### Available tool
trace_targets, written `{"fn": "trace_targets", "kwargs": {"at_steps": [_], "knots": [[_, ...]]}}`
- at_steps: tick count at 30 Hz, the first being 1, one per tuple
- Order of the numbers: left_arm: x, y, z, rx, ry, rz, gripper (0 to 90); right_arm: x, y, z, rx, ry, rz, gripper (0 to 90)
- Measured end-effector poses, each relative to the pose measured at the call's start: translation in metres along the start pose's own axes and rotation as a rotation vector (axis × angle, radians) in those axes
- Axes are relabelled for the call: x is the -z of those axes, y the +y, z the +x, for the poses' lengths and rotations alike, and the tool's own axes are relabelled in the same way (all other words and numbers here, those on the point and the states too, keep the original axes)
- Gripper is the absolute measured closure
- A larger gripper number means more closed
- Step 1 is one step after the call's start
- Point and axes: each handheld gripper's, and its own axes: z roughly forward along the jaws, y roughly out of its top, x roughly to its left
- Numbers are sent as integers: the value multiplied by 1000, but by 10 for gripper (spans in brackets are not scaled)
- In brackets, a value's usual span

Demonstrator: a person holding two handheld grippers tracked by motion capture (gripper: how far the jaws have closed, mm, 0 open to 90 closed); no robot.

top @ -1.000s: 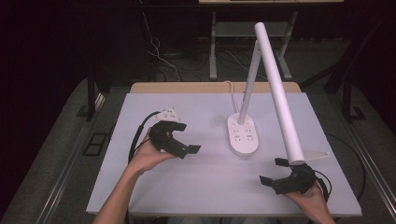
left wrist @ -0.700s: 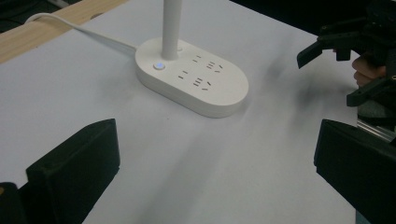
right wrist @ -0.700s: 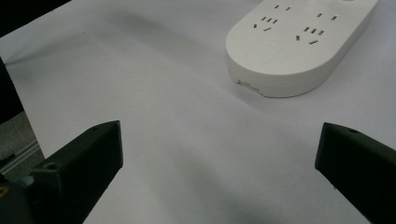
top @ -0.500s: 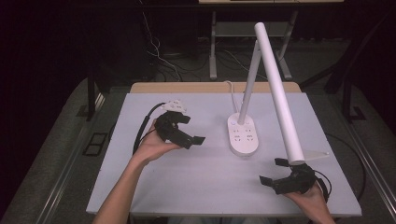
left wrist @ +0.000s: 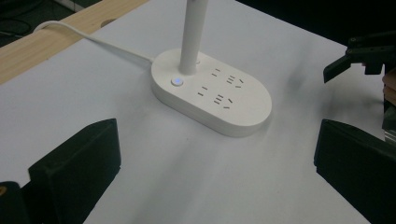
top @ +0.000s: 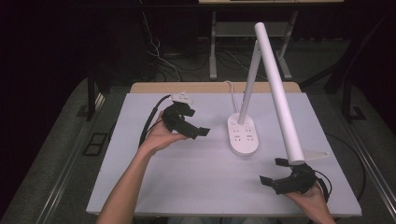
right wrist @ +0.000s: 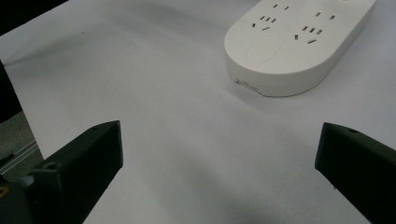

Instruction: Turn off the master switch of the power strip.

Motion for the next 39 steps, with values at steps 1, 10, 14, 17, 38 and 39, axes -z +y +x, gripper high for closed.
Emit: {"fn": "trace_targets", "kwargs": {"at_steps": [1,10,14,17,38,39], "knots": [[-1,1,1,-4,0,4,0,0,0,0,0,0,-1,4],[-10,11,7,3,2,8,0,1,0,0,-3,1,1,4],[-15,16,8,-1,4,15,0,1,0,0,-2,1,-1,4],[-18,19,9,-1,3,17,0,1,0,0,-8,4,0,4],[-44,33,18,27,14,3,0,1,-1,-1,-2,2,-4,4],[-46,34,18,24,17,5,0,1,-1,-1,-6,5,0,4]]}}
